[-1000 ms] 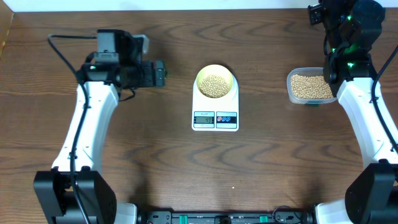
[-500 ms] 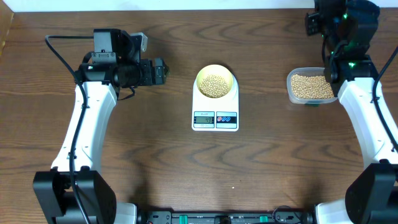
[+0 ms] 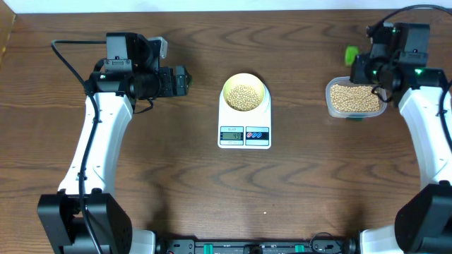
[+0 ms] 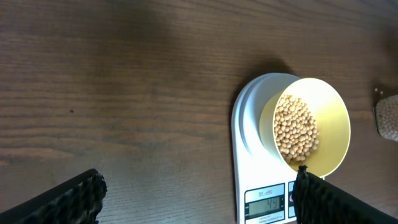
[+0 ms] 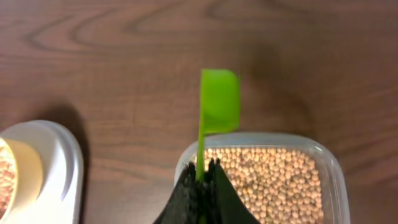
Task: Scoop item into bowl and weigh 50g on scale
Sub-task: 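Return the left gripper over the scale display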
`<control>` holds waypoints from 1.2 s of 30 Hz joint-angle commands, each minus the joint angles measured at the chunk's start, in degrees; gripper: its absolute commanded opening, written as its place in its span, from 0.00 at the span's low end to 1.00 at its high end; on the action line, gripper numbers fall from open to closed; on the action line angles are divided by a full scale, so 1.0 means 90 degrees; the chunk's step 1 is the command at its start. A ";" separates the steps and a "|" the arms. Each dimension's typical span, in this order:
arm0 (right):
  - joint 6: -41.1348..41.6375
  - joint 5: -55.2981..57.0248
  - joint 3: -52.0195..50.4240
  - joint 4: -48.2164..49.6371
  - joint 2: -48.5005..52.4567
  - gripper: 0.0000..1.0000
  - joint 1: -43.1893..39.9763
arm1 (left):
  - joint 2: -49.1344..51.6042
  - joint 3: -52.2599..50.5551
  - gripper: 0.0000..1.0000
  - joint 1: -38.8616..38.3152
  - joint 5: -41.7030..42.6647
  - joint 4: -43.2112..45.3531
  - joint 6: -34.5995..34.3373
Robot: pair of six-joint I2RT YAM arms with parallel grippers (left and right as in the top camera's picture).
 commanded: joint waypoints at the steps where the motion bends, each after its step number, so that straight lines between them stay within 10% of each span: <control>1: 0.0189 -0.0182 0.0619 -0.0413 -0.0287 0.01 -0.0114 | 0.0010 -0.0005 0.98 0.0000 0.0100 -0.0002 -0.0007; 15: -0.0301 -0.0114 0.0794 -0.1292 -0.0287 0.01 -0.0444 | 0.0010 -0.0063 0.98 -0.1605 -0.0668 -0.2127 0.1753; 36: -0.0301 -0.0117 0.0284 -0.1936 -0.0175 0.01 -0.0435 | 0.0328 -0.1406 0.98 -0.2929 -0.1290 -0.0629 0.2480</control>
